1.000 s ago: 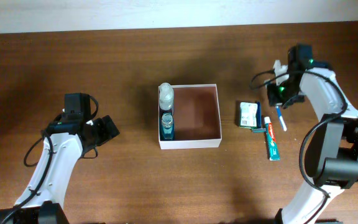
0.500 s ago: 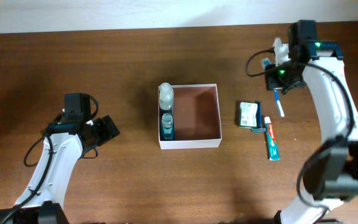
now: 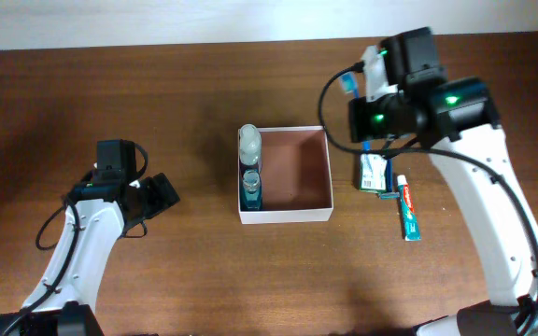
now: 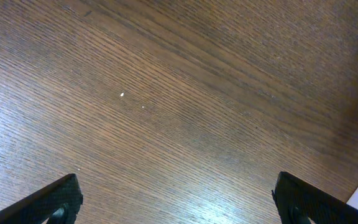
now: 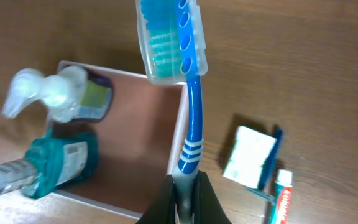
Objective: Pack container
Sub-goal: 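Lift the toothbrush with the right gripper and carry it over the box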
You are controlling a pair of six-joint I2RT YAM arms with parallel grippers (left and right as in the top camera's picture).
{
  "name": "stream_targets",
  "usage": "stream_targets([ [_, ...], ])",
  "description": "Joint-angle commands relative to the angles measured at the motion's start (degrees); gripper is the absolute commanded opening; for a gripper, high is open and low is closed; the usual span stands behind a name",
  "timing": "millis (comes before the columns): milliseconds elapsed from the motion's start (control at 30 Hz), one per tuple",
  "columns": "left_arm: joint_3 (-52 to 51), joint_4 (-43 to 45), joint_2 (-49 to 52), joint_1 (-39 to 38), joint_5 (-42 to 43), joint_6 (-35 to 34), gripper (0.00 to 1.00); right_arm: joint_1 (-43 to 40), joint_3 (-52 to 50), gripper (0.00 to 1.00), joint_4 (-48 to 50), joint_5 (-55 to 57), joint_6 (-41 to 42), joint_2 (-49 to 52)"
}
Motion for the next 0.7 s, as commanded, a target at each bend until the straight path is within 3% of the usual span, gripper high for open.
stream_targets([
  [0, 0.09, 0.00, 0.48, 0.17, -0.39, 0.11, 1.00, 4.00, -1.64, 0.04, 0.90, -0.02, 2.80, 0.81],
  [267, 0.09, -0.02, 0.48, 0.17, -0.39, 0.11, 1.00, 7.21, -8.04, 0.04, 6.73, 1.42, 7.93, 0.96],
  [667, 0.09, 0.00, 0.48, 0.17, -0.39, 0.11, 1.00, 9.44, -22.40, 0.04, 21.90, 0.96, 7.93, 1.01],
])
